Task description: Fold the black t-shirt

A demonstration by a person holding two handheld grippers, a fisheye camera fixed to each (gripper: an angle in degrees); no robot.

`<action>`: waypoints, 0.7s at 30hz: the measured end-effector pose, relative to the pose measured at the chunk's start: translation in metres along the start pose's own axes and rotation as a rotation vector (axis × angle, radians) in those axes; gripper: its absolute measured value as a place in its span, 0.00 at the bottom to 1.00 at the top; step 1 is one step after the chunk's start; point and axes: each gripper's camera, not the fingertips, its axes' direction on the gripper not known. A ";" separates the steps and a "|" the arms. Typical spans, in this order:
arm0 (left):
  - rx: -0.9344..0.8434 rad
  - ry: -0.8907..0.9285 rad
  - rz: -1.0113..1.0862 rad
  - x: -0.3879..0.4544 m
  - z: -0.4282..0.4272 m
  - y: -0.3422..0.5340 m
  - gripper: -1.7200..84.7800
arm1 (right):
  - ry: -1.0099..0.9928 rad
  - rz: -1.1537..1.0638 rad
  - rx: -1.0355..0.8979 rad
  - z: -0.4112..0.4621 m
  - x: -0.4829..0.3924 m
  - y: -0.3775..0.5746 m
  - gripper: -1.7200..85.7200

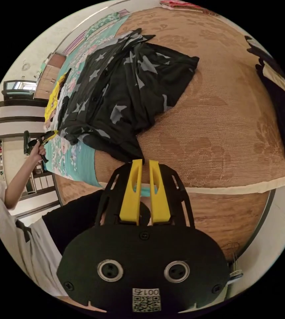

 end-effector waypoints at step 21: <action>-0.073 -0.213 -0.057 0.037 -0.022 -0.073 0.01 | 0.435 -0.179 0.041 -0.085 -0.024 -0.244 0.05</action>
